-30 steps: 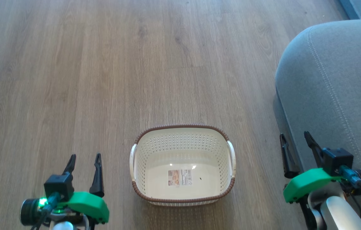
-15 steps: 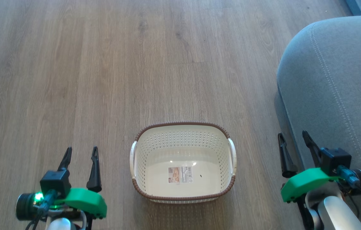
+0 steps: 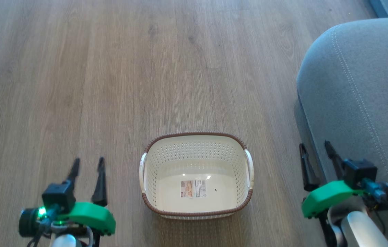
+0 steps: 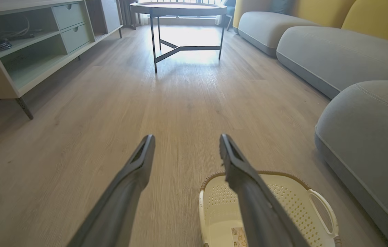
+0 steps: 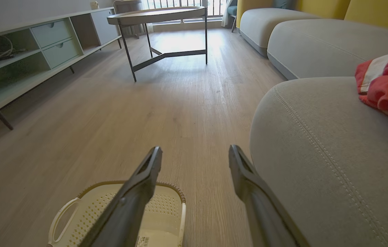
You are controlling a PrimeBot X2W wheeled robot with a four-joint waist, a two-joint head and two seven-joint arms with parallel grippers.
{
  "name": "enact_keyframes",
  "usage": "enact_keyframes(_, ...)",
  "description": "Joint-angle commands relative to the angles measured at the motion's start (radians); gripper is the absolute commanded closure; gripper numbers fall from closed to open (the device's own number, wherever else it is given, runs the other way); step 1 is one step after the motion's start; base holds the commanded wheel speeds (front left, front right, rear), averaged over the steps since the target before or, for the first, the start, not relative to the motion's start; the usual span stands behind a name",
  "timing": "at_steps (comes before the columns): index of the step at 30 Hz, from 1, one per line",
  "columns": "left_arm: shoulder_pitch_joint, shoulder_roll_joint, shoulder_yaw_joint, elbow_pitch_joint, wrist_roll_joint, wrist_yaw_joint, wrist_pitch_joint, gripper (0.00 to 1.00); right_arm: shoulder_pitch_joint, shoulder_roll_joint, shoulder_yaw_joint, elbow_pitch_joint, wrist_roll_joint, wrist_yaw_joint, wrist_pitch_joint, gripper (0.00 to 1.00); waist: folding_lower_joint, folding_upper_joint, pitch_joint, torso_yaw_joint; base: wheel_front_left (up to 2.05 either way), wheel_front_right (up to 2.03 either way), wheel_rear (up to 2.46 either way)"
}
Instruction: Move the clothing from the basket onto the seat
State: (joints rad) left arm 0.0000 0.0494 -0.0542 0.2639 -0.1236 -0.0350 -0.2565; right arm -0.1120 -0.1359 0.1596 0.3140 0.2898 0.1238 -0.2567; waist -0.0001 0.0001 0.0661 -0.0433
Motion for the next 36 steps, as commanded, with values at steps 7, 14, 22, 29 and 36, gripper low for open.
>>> enact_keyframes(7, 0.015, -0.001, 0.006, 0.058, -0.037, -0.002, 0.013, 1.0, 0.023, 0.006, 0.003, 0.048, 0.035, 0.0, 0.008, 1.0, 0.0001, -0.0001, -0.002, 0.001, 0.0, 0.0, 0.0)
enact_keyframes(14, 0.009, -0.001, 0.015, 0.052, -0.12, -0.008, 0.032, 1.0, 0.021, 0.007, -0.009, 0.042, 0.113, 0.001, 0.026, 1.0, 0.0001, -0.0001, -0.005, 0.003, 0.0, 0.0, 0.0)
enact_keyframes(22, 0.003, -0.001, 0.023, 0.047, -0.204, -0.013, 0.052, 1.0, 0.02, 0.009, -0.021, 0.035, 0.189, 0.001, 0.044, 1.0, 0.0001, -0.0001, -0.009, 0.006, 0.0, 0.0, 0.0)
enact_keyframes(29, -0.004, -0.001, 0.032, 0.042, -0.287, -0.018, 0.072, 1.0, 0.019, 0.012, -0.034, 0.028, 0.265, 0.001, 0.063, 1.0, 0.0001, -0.0001, -0.012, 0.008, 0.0, 0.0, 0.0)
enact_keyframes(36, -0.011, -0.001, 0.041, 0.038, -0.37, -0.024, 0.093, 1.0, 0.019, 0.015, -0.048, 0.021, 0.341, 0.002, 0.081, 1.0, 0.0001, -0.0001, -0.016, 0.011, 0.0, 0.0, 0.0)
